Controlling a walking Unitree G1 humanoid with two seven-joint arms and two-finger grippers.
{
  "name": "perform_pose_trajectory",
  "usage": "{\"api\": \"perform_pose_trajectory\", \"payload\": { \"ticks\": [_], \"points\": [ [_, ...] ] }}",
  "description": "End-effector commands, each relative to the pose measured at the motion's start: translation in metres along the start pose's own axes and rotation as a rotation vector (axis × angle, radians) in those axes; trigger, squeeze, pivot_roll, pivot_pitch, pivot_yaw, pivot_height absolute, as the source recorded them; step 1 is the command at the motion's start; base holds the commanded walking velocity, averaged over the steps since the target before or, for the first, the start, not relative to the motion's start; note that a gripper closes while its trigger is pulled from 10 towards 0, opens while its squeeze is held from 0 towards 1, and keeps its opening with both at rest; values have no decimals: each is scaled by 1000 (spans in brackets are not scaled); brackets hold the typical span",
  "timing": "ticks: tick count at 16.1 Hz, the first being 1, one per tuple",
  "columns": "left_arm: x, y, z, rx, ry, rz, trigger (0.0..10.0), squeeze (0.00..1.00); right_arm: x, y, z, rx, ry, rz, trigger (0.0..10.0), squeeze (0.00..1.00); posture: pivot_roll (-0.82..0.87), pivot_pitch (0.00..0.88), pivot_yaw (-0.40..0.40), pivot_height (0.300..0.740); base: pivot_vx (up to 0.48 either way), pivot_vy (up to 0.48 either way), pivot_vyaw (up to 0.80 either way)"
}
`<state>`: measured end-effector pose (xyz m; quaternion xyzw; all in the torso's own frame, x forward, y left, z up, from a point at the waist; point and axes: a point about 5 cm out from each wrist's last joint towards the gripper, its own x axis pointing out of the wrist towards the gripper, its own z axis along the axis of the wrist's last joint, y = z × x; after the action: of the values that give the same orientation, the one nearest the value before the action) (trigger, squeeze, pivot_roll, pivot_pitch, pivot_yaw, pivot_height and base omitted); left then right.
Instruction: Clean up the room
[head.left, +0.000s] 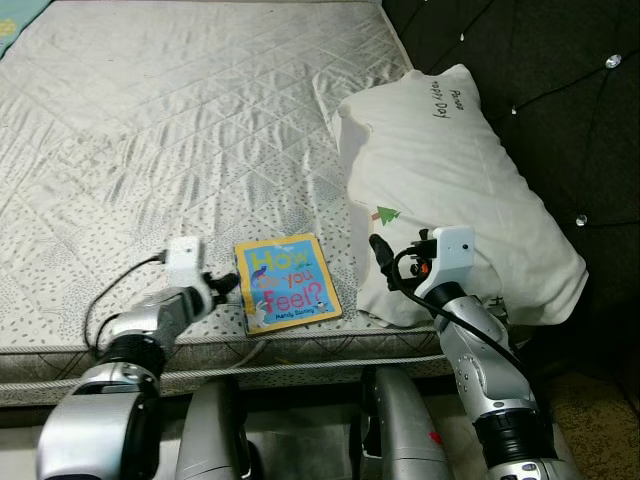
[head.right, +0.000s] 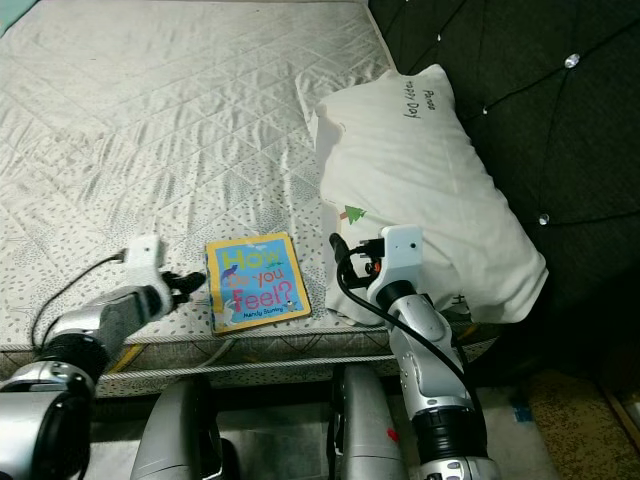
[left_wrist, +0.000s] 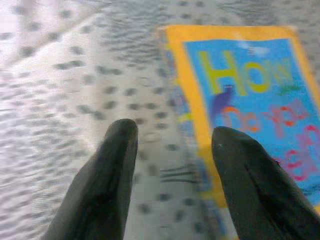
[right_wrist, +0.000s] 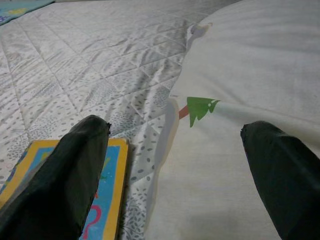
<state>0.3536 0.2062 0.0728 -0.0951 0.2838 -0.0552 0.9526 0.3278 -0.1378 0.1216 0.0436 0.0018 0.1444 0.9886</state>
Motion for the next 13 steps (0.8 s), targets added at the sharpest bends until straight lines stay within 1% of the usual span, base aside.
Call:
{"api": "perform_pose_trajectory", "payload": {
  "ticks": [1, 2, 5, 6, 8, 11, 13],
  "points": [
    [-1, 5, -1, 26, 1, 38, 10000, 1000, 0, -2, 0, 0, 6, -8, 10000, 0, -46, 171, -40, 571, 0, 0, 0],
    [-3, 13, 4, 26, -38, 109, 10000, 1000, 0, -2, -1, 0, 7, -8, 10000, 0, -47, 167, -37, 571, 0, 0, 0],
    [-7, 26, 6, 4, -94, 236, 10000, 1000, -2, -2, -2, 6, 9, -7, 10000, 0, -48, 168, -33, 571, 0, 0, 0],
    [-10, 32, 6, 3, -123, 290, 10000, 1000, -3, -2, -2, 13, 11, -1, 10000, 0, -48, 168, -32, 571, 0, 0, 0],
    [-15, 43, -2, -24, -164, 354, 10000, 1000, -7, -1, -3, 29, 12, 9, 10000, 0, -40, 175, -35, 571, 0, 0, 0],
    [-20, 50, -8, -52, -182, 388, 10000, 1000, -10, 0, -5, 31, 13, 15, 10000, 0, -34, 187, -42, 571, 0, 0, 0],
    [-22, 54, -10, -61, -189, 396, 10000, 1000, -11, 1, -7, 56, 25, 12, 10000, 0, -34, 197, -43, 571, 0, 0, 0]
  ]
}}
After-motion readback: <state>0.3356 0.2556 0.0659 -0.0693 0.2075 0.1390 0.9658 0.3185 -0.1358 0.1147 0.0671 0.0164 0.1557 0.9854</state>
